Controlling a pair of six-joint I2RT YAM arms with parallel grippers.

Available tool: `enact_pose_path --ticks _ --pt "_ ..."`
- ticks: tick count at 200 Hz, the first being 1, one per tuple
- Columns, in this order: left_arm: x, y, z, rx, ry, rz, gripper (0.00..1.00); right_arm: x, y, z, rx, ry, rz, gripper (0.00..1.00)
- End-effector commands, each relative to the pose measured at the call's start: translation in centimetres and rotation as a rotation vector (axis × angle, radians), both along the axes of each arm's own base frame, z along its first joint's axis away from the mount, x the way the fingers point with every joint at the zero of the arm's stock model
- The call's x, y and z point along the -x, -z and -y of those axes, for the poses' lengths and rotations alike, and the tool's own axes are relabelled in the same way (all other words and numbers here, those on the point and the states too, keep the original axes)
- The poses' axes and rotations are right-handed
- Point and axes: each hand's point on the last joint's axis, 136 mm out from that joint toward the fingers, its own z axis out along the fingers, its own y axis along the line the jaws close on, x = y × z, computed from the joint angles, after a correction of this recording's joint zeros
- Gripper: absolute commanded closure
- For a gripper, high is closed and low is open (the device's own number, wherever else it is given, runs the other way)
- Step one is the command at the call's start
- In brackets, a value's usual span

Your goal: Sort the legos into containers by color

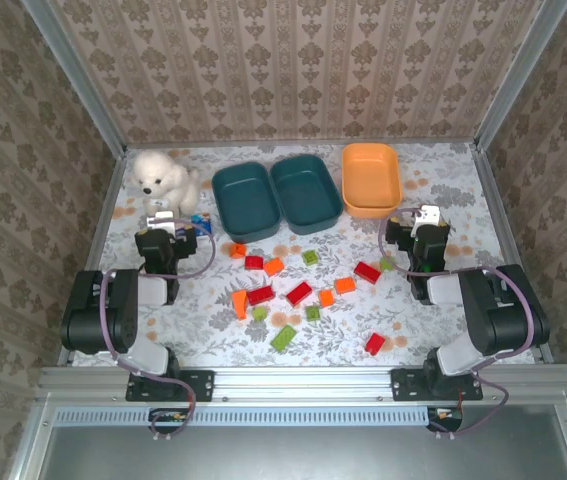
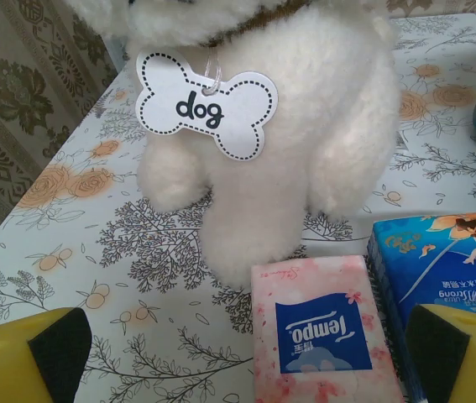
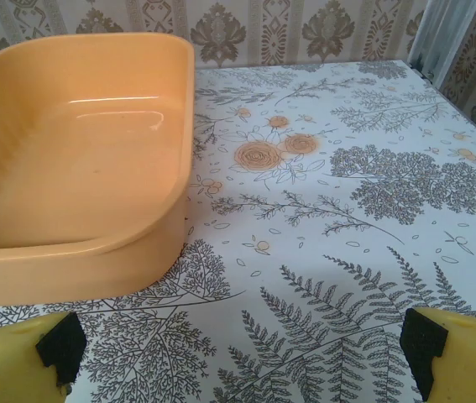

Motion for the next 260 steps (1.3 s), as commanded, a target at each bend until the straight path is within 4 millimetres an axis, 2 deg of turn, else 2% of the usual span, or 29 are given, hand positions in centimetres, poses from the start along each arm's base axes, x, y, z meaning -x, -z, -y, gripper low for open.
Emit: enact_pose_path --ticks 1,129,142,155,173,184,195,203,210,212,222,231,239,248,260 --pt "-0.6 -1.1 -0.1 -0.008 -0.006 0.040 0.00 -0.4 -0.3 -0.1 -0.003 -0.013 0.005 0.00" --pt "-0.7 -1.2 -0.2 -0.008 -0.009 0.043 0.00 -0.3 -0.3 -0.2 -0.003 -0.013 0.005 0.00" --pt "-0.3 -2.2 0.2 -0.027 0.004 0.080 0.00 -0.3 -1.3 -0.2 0.020 0.007 0.005 0.00" --pt "0.6 -4.2 0.7 -0.087 -0.024 0.111 0.00 -0.1 -3.4 -0.2 0.067 0.048 -0.010 0.00" --pt "1.9 -7.9 2.2 -0.176 -0.046 0.153 0.00 0.2 -9.0 0.3 0.032 0.098 0.041 0.00" --pt "2.5 -10.6 3.9 -0.186 -0.014 0.195 0.00 0.6 -13.5 -0.1 0.007 0.102 0.097 0.00" --pt "3.5 -13.4 5.4 -0.209 0.007 0.229 0.00 1.3 -18.2 0.1 -0.092 0.163 0.122 0.00" --pt "4.3 -15.4 6.5 -0.204 0.023 0.259 0.00 2.0 -19.8 0.4 -0.236 0.227 0.083 0.00" --pt "5.1 -17.2 6.4 -0.181 -0.005 0.285 0.00 2.9 -19.7 0.4 -0.361 0.283 -0.006 0.00" --pt "5.3 -17.6 7.0 -0.161 0.002 0.293 0.00 3.1 -19.6 0.3 -0.391 0.295 -0.030 0.00" --pt "6.3 -19.4 6.9 0.005 -0.042 0.275 0.00 5.1 -17.6 -0.1 -0.476 0.356 -0.201 0.00" --pt "8.3 -18.1 6.6 0.171 -0.057 0.098 0.00 5.4 -16.1 -1.7 -0.510 0.283 -0.314 0.00" --pt "9.8 -17.3 5.9 0.287 -0.116 0.018 0.00 5.6 -15.2 -3.0 -0.516 0.215 -0.384 0.03" --pt "10.2 -16.3 5.9 0.405 -0.127 -0.016 0.00 6.8 -14.2 -3.2 -0.484 0.237 -0.454 0.08" --pt "10.4 -15.4 7.4 0.521 -0.026 -0.082 0.00 8.7 -13.2 -3.6 -0.423 0.262 -0.531 0.10"
